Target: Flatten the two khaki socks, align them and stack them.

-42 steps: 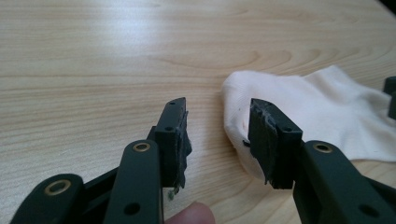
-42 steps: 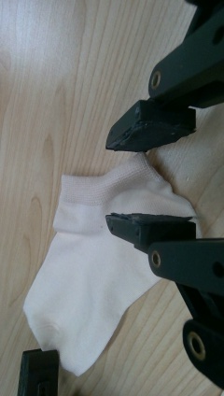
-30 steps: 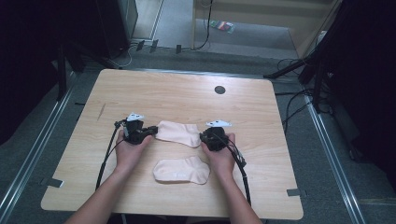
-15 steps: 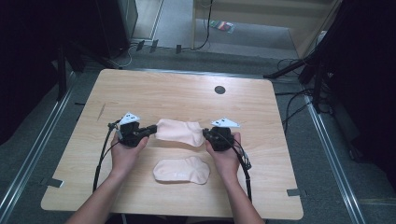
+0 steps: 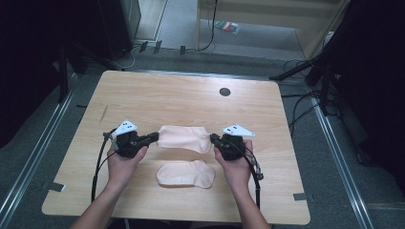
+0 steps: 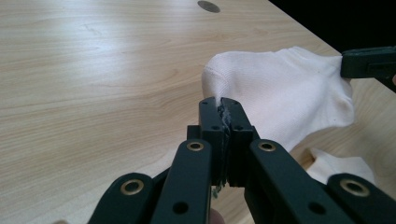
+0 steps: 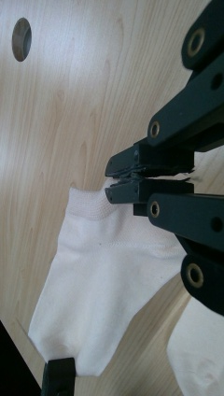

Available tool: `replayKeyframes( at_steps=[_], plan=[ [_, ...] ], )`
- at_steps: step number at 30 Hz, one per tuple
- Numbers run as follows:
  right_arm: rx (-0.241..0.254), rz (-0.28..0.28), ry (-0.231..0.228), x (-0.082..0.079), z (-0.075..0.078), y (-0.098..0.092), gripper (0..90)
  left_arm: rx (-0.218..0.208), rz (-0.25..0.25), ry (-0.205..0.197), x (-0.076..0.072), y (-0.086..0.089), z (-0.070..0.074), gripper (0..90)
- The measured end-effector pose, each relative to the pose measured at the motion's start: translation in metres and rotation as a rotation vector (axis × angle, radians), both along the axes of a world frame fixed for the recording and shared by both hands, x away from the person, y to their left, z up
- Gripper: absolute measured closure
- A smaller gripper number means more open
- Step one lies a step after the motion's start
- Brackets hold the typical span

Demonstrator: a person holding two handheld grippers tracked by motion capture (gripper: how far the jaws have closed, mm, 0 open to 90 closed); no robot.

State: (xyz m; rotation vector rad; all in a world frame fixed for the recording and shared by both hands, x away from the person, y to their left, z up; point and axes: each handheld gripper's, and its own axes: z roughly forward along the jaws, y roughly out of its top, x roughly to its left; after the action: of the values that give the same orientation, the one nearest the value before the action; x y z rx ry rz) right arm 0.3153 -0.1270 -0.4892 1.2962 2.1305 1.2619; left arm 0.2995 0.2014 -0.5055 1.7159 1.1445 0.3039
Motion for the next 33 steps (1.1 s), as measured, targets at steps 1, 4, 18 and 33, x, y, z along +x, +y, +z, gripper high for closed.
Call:
replayKeyframes(
  at_steps=[1,4,18,33],
  plan=[
    [0.000,0.000,0.001,-0.001,0.000,-0.001,87.1,-0.006,-0.001,0.001,-0.002,0.000,0.000,90.0],
    [0.015,0.002,0.005,-0.007,-0.001,-0.003,87.1,-0.006,-0.009,-0.002,-0.009,0.002,0.001,90.0],
    [0.040,0.022,0.018,-0.034,-0.005,-0.008,87.1,-0.012,-0.038,0.004,-0.041,0.003,-0.002,90.0],
    [0.002,0.068,0.064,-0.062,-0.013,-0.013,87.1,0.042,-0.070,0.041,-0.075,0.000,-0.012,90.0]
  ],
)
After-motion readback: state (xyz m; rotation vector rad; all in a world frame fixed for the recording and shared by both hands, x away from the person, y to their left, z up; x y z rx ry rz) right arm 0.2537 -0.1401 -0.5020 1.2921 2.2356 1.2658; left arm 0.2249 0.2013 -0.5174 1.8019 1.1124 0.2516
